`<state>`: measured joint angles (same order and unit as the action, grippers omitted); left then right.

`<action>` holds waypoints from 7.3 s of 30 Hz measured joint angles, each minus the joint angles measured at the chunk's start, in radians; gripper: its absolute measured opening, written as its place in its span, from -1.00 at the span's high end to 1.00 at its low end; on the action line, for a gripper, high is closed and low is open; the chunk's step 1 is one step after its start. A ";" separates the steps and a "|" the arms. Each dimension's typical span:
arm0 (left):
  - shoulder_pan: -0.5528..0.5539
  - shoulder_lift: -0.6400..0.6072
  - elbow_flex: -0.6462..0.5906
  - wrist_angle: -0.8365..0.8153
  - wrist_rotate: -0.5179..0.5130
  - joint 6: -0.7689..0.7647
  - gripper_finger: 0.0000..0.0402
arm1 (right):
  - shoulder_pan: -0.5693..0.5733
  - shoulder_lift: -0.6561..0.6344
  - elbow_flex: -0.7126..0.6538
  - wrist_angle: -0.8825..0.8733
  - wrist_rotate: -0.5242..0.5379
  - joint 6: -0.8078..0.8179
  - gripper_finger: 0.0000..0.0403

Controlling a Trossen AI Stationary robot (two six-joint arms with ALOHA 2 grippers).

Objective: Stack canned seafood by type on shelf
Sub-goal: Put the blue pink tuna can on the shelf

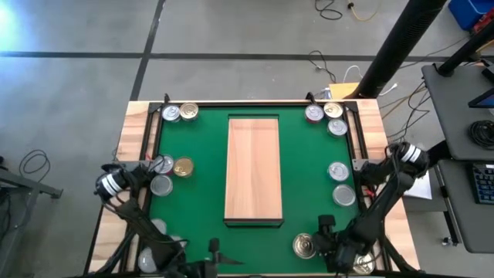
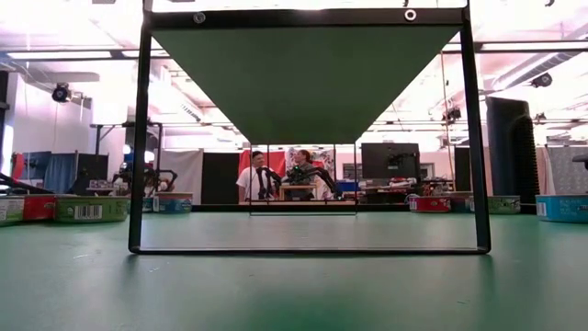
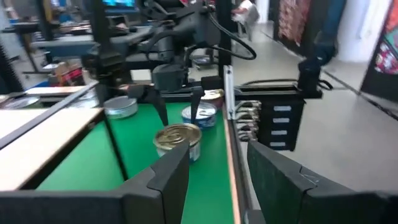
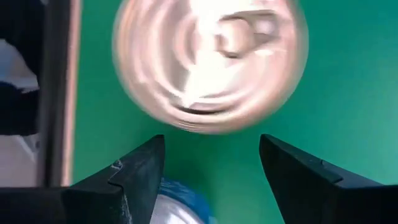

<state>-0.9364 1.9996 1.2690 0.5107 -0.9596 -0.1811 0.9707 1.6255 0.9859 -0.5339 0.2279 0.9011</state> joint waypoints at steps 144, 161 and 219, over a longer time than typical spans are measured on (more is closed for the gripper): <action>0.158 0.034 0.230 -0.710 0.453 -0.285 0.12 | -0.054 0.384 0.423 0.318 0.396 -0.168 -0.80; 0.172 -0.394 0.227 -1.326 0.061 -0.214 0.12 | -0.255 0.154 0.705 -0.118 0.352 -0.478 -0.80; 1.381 -0.641 -0.255 -0.669 1.045 0.390 0.12 | -1.238 0.216 0.694 -0.026 -0.183 -0.969 -0.83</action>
<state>0.4449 1.3584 1.0142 -0.1587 0.0851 0.2084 -0.2677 1.8420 1.6798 -0.5599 0.0447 -0.0675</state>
